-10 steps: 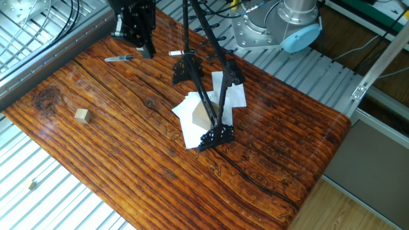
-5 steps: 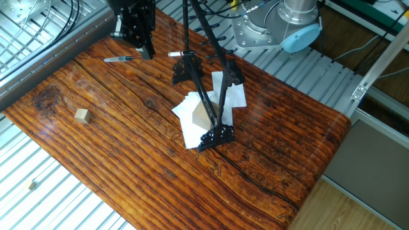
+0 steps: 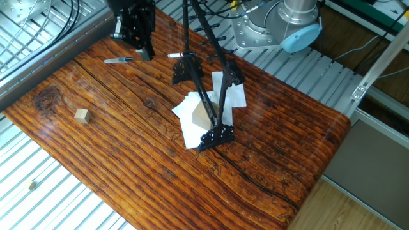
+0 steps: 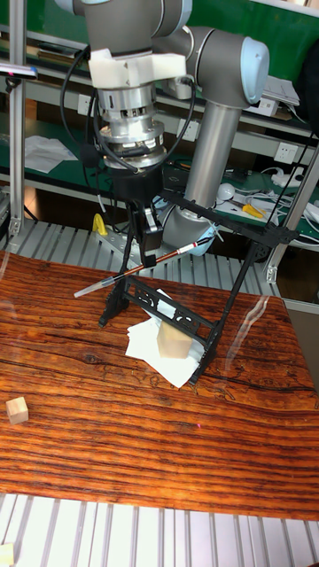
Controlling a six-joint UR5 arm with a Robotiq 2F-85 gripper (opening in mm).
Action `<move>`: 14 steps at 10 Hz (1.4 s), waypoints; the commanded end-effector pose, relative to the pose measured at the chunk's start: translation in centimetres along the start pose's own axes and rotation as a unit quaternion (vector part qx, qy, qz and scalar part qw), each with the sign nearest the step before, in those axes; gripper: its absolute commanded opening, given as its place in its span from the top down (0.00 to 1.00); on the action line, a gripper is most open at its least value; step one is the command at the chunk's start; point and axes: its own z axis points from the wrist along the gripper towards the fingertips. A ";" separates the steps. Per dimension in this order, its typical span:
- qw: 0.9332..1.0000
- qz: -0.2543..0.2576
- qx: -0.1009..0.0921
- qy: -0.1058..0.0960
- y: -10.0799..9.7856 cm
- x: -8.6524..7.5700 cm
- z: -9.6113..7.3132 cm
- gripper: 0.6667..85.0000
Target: Place the brush on the pen rack
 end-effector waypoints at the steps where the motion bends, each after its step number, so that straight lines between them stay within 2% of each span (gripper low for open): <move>1: 1.000 0.007 0.015 -0.014 -0.7 -0.4 0.0 1.00; 3: 0.999 0.007 0.025 -0.018 -1.2 -0.6 0.0 1.00; 4: 0.998 0.018 0.039 -0.041 -1.9 -1.7 -0.1 1.00; 5: 0.998 0.017 0.044 -0.049 -2.2 -2.2 -0.2 1.00; 6: 0.998 0.012 0.045 -0.037 -2.3 -1.6 -0.1 1.00; 14: 0.997 0.041 0.037 -0.046 -1.9 -2.0 -0.1 1.00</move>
